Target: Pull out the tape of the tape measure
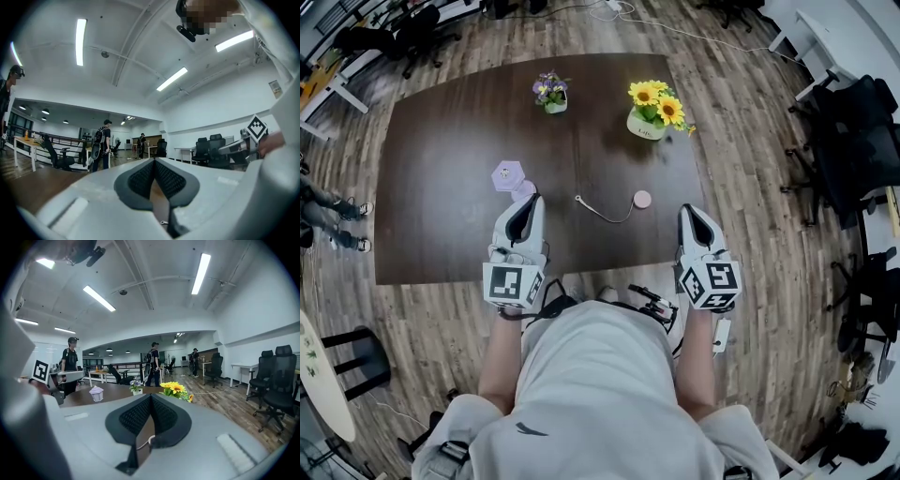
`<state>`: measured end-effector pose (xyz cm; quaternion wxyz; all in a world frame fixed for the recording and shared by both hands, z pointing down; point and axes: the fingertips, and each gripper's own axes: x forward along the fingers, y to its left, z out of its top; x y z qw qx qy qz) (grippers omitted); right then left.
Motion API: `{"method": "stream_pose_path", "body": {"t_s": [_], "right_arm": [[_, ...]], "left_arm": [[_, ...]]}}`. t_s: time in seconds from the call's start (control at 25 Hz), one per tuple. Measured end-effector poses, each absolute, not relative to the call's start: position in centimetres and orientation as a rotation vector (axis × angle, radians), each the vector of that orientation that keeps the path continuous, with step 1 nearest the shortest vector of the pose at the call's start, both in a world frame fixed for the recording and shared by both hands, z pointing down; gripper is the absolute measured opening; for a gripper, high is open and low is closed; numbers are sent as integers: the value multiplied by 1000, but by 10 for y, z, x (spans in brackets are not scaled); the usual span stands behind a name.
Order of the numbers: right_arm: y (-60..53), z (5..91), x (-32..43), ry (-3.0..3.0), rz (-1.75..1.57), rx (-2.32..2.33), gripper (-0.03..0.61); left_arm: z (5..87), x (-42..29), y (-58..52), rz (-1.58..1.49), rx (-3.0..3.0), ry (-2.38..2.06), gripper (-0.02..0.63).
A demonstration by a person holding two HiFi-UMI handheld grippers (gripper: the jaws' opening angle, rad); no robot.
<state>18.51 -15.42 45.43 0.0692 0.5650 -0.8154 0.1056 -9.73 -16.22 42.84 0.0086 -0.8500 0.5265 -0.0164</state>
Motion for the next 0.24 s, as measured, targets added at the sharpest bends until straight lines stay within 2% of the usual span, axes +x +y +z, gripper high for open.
{"method": "stream_pose_path", "body": {"t_s": [0.24], "right_arm": [[-157, 454, 189, -2453, 316, 1698, -3]], "left_arm": [[433, -98, -163, -66, -2654, 1664, 6]]}}
